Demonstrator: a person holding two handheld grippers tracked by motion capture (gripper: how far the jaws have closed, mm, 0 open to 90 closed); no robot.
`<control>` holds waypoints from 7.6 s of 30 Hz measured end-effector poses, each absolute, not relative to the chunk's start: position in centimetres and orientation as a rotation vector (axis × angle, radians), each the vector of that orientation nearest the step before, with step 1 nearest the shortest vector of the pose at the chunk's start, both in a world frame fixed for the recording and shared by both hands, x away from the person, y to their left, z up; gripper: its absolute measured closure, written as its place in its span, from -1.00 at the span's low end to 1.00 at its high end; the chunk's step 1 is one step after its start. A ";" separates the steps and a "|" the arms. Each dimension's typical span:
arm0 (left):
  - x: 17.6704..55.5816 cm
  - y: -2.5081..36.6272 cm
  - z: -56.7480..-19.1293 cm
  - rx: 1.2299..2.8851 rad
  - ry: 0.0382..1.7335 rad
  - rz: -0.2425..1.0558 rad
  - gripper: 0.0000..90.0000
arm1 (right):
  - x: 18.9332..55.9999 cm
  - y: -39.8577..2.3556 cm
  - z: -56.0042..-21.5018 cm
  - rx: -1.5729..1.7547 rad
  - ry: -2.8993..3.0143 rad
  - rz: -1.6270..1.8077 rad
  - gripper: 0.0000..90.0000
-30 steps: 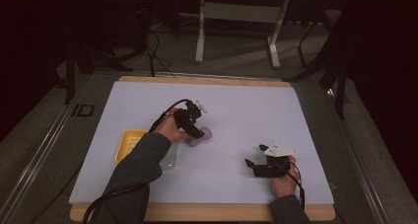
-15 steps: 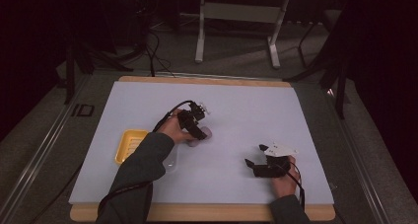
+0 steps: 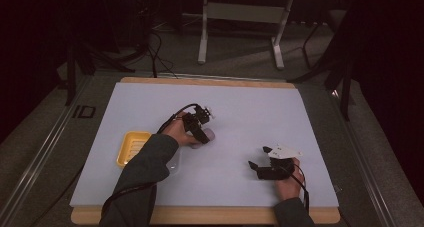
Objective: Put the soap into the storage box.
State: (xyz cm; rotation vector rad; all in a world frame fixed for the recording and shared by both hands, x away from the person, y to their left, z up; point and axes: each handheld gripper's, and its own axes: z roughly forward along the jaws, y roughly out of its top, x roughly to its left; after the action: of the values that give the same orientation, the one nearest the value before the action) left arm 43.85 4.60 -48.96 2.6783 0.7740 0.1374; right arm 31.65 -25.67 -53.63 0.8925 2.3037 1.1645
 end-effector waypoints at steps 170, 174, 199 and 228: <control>41.8 15.1 -42.4 2.576 1.381 0.191 0.11 | 31.5 -25.6 -53.6 0.888 2.298 1.162 -0.57; 41.6 15.4 -42.2 2.560 1.395 0.199 0.11 | 31.5 -25.6 -53.6 0.888 2.298 1.161 -0.57; 40.1 18.6 -42.5 2.515 1.471 0.212 0.11 | 31.5 -25.6 -53.6 0.886 2.297 1.158 -0.57; 38.8 20.7 -44.1 2.481 1.533 0.175 0.11 | 31.5 -25.5 -53.6 0.883 2.297 1.156 -0.57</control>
State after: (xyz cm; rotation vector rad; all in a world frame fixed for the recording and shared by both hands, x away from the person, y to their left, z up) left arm 38.84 20.69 -44.06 2.4814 1.5325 0.1755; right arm 31.51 -25.54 -53.64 0.8834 2.2970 1.1559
